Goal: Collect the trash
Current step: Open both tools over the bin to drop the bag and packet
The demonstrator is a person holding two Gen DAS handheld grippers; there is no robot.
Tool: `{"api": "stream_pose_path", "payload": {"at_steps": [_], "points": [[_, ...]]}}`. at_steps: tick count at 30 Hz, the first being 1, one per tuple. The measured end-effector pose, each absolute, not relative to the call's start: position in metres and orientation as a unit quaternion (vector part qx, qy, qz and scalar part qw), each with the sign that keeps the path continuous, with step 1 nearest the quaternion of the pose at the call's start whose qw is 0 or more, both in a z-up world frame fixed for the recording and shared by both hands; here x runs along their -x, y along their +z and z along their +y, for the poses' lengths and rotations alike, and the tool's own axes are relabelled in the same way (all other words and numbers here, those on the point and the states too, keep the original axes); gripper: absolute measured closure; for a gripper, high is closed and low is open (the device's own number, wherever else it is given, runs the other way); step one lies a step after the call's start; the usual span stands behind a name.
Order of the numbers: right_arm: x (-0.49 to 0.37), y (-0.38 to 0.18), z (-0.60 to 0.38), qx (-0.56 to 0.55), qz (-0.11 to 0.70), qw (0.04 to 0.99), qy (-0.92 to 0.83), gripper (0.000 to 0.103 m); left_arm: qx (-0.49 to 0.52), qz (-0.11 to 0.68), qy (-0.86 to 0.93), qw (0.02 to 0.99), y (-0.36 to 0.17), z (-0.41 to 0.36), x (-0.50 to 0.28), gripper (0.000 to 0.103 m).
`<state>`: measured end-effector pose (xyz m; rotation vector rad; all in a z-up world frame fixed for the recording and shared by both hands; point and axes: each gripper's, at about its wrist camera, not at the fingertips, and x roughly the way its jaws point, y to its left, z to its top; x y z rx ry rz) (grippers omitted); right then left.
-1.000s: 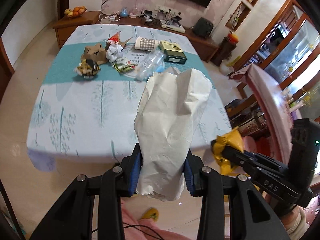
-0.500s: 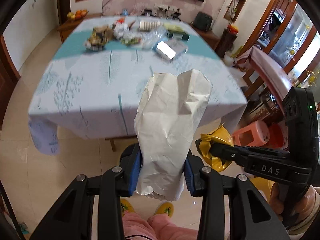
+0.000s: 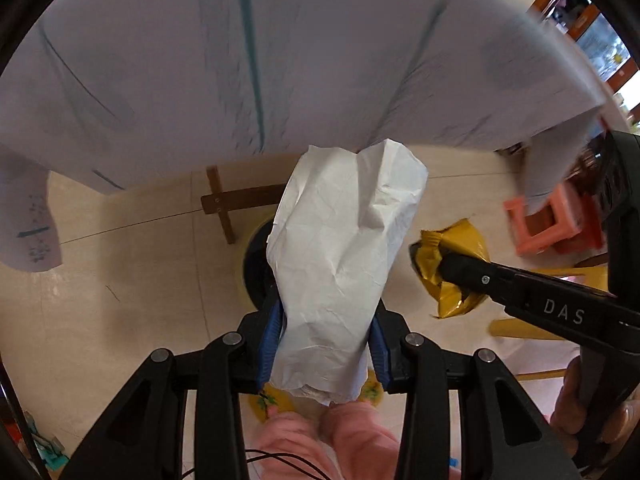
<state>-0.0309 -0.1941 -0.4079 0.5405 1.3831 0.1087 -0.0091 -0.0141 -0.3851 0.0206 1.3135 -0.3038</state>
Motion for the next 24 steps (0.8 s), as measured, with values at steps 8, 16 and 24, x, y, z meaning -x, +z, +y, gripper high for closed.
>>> {"api": "stream_pose_path", "payload": {"at_steps": [8,16,24], "points": [[0.012,-0.507,-0.189,-0.267,0.648,0.713,0.022,0.083,-0.002,0.630,-0.133,0.765,-0.473,-0.005,-0.017,0.051],[-0.004,-0.544,-0.187,-0.269,0.647,0.713,0.001,0.048,0.015,0.641,-0.131,0.756,-0.509,0.011,-0.037,0.024],[0.002,-0.536,-0.179,-0.262,0.644,0.719,0.001,0.044,-0.003,0.614,-0.124,0.779,-0.493,0.017,-0.038,0.024]]}}
